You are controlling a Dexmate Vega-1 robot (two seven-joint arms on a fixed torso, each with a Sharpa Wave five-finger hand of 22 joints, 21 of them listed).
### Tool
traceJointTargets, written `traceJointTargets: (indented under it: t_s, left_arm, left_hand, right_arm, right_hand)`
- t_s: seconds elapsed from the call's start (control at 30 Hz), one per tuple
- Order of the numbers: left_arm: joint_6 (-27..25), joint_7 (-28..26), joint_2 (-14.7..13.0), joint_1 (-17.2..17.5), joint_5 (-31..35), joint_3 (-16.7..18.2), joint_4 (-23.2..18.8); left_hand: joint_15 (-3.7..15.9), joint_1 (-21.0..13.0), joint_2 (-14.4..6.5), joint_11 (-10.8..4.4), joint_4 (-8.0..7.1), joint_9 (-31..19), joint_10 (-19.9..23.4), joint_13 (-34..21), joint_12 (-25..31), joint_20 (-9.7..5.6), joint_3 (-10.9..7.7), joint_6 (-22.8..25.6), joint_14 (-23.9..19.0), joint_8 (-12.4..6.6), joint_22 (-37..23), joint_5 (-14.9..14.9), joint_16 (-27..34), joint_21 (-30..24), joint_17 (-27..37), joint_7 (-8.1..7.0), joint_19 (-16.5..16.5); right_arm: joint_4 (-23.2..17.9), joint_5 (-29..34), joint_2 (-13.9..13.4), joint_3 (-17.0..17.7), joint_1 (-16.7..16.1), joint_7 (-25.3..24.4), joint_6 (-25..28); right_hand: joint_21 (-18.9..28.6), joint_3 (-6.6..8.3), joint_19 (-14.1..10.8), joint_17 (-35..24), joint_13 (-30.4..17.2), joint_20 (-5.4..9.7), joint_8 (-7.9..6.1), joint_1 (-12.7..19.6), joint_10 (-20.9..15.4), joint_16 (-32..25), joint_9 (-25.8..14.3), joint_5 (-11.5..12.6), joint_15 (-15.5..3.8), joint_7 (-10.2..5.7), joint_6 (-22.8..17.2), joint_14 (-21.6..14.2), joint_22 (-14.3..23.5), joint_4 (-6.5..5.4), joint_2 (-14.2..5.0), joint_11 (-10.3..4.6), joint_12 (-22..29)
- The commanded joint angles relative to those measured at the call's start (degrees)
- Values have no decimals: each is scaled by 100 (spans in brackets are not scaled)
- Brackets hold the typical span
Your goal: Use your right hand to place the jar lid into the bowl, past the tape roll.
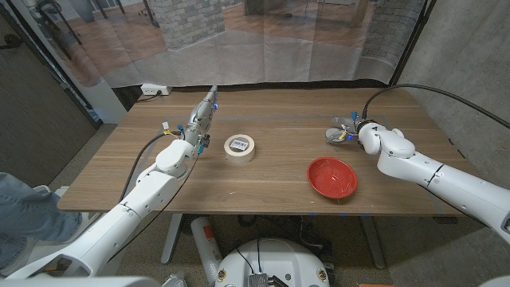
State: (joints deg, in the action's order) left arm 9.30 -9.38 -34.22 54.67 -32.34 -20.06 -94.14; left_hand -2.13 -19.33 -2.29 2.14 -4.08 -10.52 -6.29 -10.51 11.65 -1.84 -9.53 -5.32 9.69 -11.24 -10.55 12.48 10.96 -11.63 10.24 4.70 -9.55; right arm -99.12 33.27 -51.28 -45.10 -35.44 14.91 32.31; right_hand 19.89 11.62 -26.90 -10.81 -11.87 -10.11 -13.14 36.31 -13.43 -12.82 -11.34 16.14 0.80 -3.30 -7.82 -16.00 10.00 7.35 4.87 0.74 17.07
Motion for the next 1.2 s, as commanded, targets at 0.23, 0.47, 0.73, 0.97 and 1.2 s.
traceJointTargets:
  t_s: [0.23, 0.47, 0.73, 0.97, 1.2]
  left_arm:
    - [-15, 4, 20, -10, 6, -27, 11]
    - [-28, 2, 17, 1, 6, -36, -2]
    - [-66, 17, 5, -19, 12, -54, -3]
    - [-103, 55, -4, -62, -13, -55, 32]
    - [-103, 123, 25, -129, -43, -81, 153]
  left_hand:
    - [-4, -21, -56, -26, -6, -23, -30, -21, 2, -73, 26, 11, 160, -11, -6, -13, -21, 3, 16, -20, -844]
    - [-5, -20, -59, -31, -6, -23, -29, -21, 2, -61, 31, 11, 161, -11, -6, -15, -21, 4, 16, -24, -850]
    - [-1, -21, -61, -28, -5, -22, -31, -21, 1, -58, 36, 12, 161, -10, -6, -16, -21, 3, 16, -32, -850]
    - [-2, -22, -63, -28, -4, -22, -33, -21, 0, -55, 40, 11, 159, -9, -6, -17, -20, 2, 16, -35, -851]
    - [-5, -23, -65, -33, -3, -22, -34, -21, 0, -52, 44, 10, 160, -8, -6, -18, -21, 2, 16, -32, -853]
  right_arm:
    - [106, 41, 11, -79, 75, 147, 57]
    - [181, 41, 37, -114, 92, 175, 69]
    - [286, 36, 95, -151, 129, 150, 70]
    - [341, 24, 141, -184, 159, 148, 96]
    - [422, 28, 182, -249, 204, 172, 112]
  right_hand:
    - [-48, 19, -113, -18, -28, 27, -44, 97, -77, -10, -7, 43, -2, -10, -119, -71, 23, -16, -20, 3, 53]
    - [-57, 20, -140, -23, -29, 37, -45, 103, -105, -6, -7, 42, -18, -12, -147, -90, 24, -21, -36, -15, 62]
    - [-69, 21, -160, -26, -30, 57, -50, 113, -116, 0, -8, 41, -18, -11, -187, -106, 26, -24, -47, -15, 64]
    - [-75, 20, -194, -32, -31, 75, -47, 114, -128, -2, -8, 39, -37, -17, -204, -137, 27, -31, -62, -23, 65]
    - [-81, 22, -259, -40, -35, 106, -39, 125, -215, -17, -9, 37, -113, -21, -227, -218, 30, -39, -88, -67, 97]
